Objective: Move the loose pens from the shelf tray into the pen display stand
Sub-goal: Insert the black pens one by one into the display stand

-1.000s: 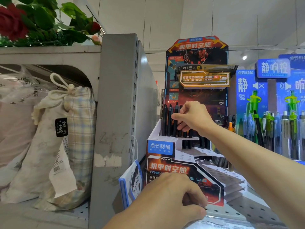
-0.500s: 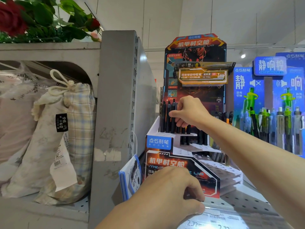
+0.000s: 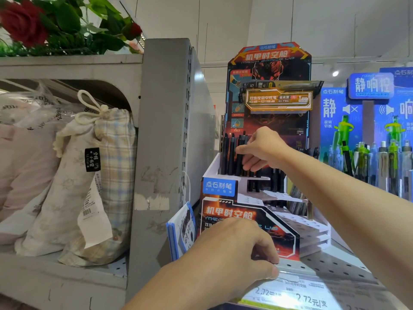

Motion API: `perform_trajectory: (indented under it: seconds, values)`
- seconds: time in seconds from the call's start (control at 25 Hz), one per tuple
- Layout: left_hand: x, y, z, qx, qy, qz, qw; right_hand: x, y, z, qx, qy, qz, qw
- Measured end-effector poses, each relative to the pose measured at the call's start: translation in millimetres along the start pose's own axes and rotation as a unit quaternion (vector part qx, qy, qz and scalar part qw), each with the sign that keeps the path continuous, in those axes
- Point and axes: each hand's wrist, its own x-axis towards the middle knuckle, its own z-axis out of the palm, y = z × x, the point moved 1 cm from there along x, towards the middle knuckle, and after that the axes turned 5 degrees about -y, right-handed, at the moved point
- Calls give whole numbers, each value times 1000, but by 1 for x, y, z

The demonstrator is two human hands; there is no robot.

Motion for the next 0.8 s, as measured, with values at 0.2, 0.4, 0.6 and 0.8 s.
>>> perform_trajectory:
  seconds: [0.2, 0.4, 0.6, 0.8]
  values:
    - [1, -1, 0, 2, 4, -2, 1000, -3, 5, -2, -14, -27, -68, 997]
    - [3, 0, -2, 3, -2, -2, 1000, 2, 4, 2, -25, -15, -61, 998]
    - [3, 0, -1, 1, -6, 0, 1000, 6, 6, 7, -43, -32, -34, 998]
    - [2, -1, -1, -5, -2, -1, 1000, 4, 14, 2, -26, -70, -27, 997]
